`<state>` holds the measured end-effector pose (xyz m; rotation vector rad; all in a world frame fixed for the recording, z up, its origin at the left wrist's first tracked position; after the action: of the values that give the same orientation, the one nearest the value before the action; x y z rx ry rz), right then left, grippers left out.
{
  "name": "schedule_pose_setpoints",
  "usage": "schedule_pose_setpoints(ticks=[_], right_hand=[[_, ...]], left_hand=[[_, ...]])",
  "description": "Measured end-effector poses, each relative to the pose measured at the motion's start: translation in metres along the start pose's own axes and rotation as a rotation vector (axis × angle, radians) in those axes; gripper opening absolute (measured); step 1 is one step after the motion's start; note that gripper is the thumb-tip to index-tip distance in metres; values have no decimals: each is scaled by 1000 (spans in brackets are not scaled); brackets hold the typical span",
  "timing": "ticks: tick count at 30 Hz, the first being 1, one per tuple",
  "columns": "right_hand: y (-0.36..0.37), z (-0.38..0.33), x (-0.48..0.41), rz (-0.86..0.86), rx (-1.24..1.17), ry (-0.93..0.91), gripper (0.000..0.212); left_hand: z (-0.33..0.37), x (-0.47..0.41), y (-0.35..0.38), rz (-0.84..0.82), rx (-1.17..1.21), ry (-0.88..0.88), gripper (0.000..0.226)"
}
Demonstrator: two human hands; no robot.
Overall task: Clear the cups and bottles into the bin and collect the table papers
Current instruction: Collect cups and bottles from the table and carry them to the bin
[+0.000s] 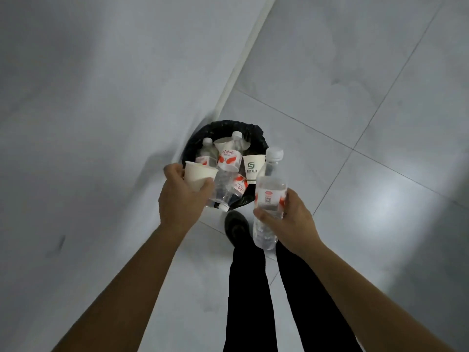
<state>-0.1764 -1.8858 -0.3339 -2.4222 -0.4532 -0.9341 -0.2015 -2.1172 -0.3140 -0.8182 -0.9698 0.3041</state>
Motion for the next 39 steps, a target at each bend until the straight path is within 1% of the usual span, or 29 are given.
schedule_pose_setpoints(ticks=[2, 4, 7, 9, 10, 11, 15, 17, 21, 23, 25, 28, 33, 35, 39], right_hand=[[26, 16, -29, -20, 15, 16, 68], [47, 29, -54, -52, 34, 25, 71], [69, 38, -80, -82, 39, 3, 84], [76, 35, -91, -70, 65, -3, 97], [78, 34, -94, -60, 85, -4, 99], [78, 33, -97, -46, 103, -14, 96], [77, 33, -98, 5, 140, -52, 66], [76, 34, -101, 10, 148, -48, 61], [77, 36, -104, -14, 172, -46, 62], [78, 37, -103, -8, 200, -43, 67], [77, 39, -101, -8, 231, -35, 74], [75, 42, -100, -26, 260, -25, 81], [59, 37, -80, -44, 301, -46, 84], [42, 29, -59, -43, 307, -41, 82], [-14, -3, 5, -56, 323, -14, 66]], left_hand=[[-3, -34, 23, 13, -52, 22, 62], [-3, -66, 45, 14, -96, 49, 59], [-1, -105, 76, 27, -148, 99, 56], [-1, -123, 92, 30, -184, 139, 58], [-2, -129, 99, 33, -194, 152, 59], [-4, -134, 105, 39, -197, 158, 59], [-14, -144, 113, 98, -247, 151, 63], [-15, -149, 113, 102, -283, 164, 64], [-9, -158, 115, 49, -290, 222, 72], [-11, -159, 117, -3, -303, 250, 77], [-16, -158, 118, -29, -277, 240, 81], [-26, -148, 111, 7, -197, 196, 79], [-46, -89, 77, 45, 1, 129, 53], [-54, -52, 56, 39, 56, 97, 48], [-51, 37, -1, -30, 116, 16, 47]])
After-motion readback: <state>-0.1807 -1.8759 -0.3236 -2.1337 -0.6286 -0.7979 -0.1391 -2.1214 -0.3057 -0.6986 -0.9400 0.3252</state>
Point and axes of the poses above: each hand's wrist, its own x-axis away from the middle knuckle, its own y-axis out of the palm, z = x × y, the point moved 1 cm from there along -x, towards the middle knuckle, and after that the axes turned 11 degrees about -y, right-handed, at the moved point
